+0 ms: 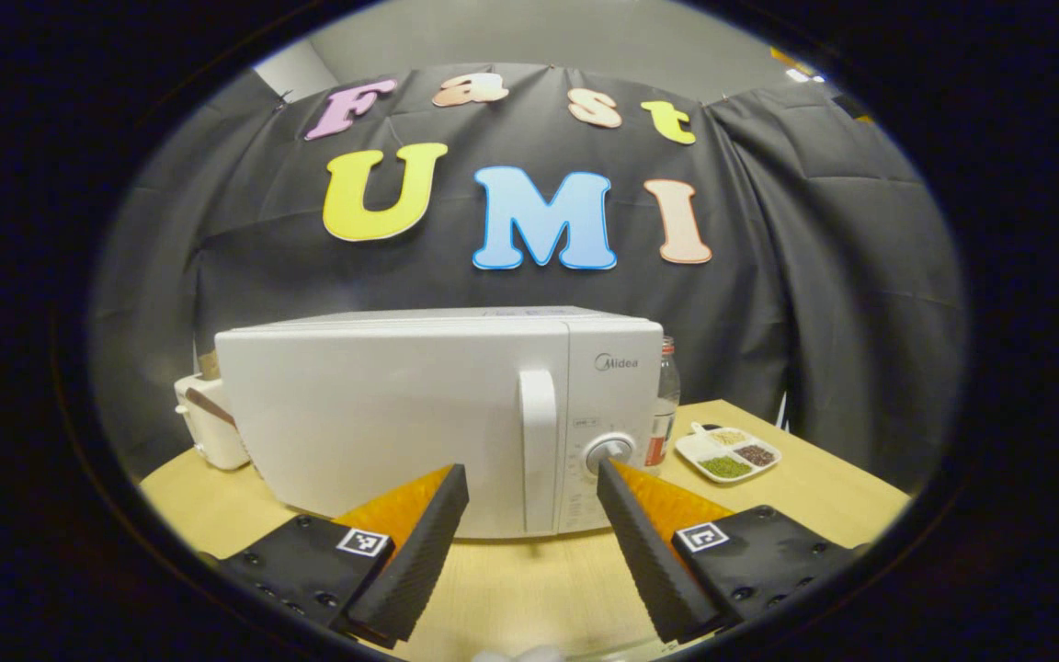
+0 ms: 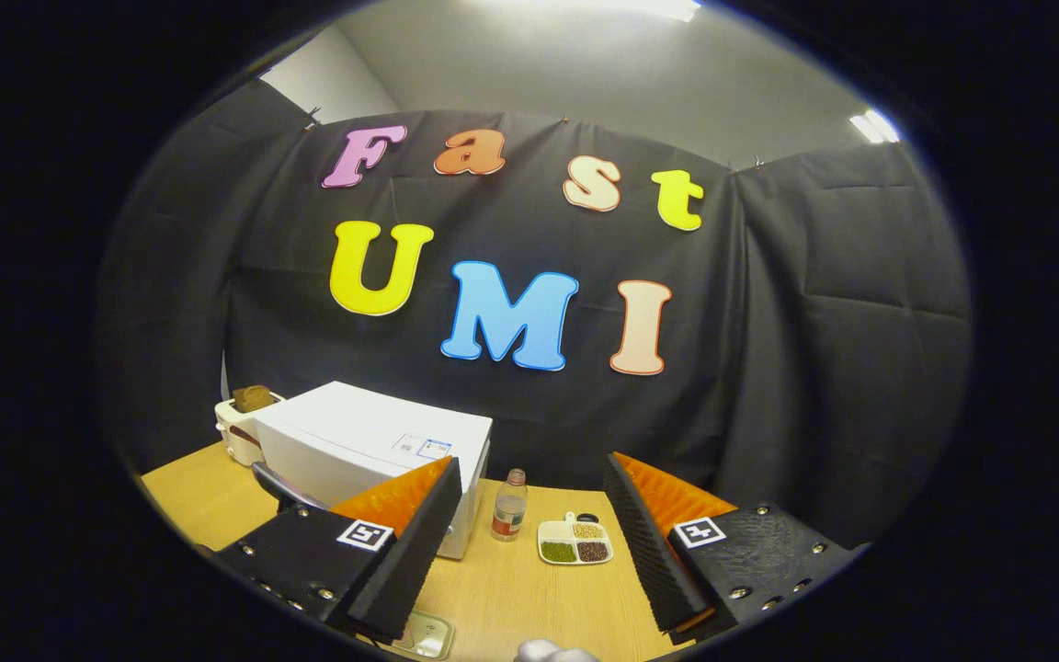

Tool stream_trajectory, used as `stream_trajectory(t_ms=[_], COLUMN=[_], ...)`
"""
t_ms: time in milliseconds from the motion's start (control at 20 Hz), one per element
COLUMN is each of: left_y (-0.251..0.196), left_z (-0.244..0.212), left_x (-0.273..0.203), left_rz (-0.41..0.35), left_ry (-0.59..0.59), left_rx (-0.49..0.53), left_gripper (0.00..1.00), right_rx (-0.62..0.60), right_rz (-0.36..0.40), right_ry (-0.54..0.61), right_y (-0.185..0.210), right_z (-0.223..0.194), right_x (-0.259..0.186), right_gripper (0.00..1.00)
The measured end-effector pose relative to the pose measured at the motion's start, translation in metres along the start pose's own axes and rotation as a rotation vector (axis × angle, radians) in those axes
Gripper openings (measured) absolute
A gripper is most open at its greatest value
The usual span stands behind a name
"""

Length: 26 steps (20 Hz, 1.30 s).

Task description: Open the microwave oven with the left hand, put the food in, and close the microwave oven.

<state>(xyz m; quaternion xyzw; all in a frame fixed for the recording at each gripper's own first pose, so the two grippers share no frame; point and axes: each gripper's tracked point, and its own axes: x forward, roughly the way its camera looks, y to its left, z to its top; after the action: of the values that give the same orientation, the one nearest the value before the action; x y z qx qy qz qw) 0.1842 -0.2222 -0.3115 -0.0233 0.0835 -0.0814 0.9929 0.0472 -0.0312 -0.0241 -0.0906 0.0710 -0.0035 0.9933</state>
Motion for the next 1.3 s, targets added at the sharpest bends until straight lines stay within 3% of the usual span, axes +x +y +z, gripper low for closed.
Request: stream_trajectory(t_ms=[300,600,700,750,900,950,1300], left_y=[-0.001,-0.007,-0.012,-0.004,0.000,-0.001,0.001], left_z=[-0.002,0.001,0.002,0.001,-0.002,-0.001,0.000], left_x=[0.038,0.047,0.050,0.055,0.054,0.054,0.051], left_rz=[0.014,-0.011,-0.027,-0.001,0.021,0.025,0.039], left_ry=[-0.024,-0.031,-0.040,-0.041,-0.037,-0.035,-0.027], left_rx=[0.001,-0.020,-0.026,-0.020,-0.029,-0.021,-0.005], left_gripper=[0.99,0.92,0.85,0.70,0.41,0.36,0.30], right_rx=[0.009,0.027,0.011,0.007,0.007,0.010,0.017], right_rz=[-0.005,-0.008,-0.010,-0.011,-0.014,-0.015,-0.002], right_ry=[0.045,0.073,0.077,0.074,0.087,0.090,0.100], right_y=[-0.004,-0.006,-0.008,-0.009,-0.012,-0.014,-0.013], right_z=[-0.024,-0.037,-0.039,-0.039,-0.045,-0.046,-0.051], right_x=[0.012,0.017,0.016,0.016,0.014,0.014,0.008], right_gripper=[0.95,0.95,0.95,0.95,0.95,0.95,0.95])
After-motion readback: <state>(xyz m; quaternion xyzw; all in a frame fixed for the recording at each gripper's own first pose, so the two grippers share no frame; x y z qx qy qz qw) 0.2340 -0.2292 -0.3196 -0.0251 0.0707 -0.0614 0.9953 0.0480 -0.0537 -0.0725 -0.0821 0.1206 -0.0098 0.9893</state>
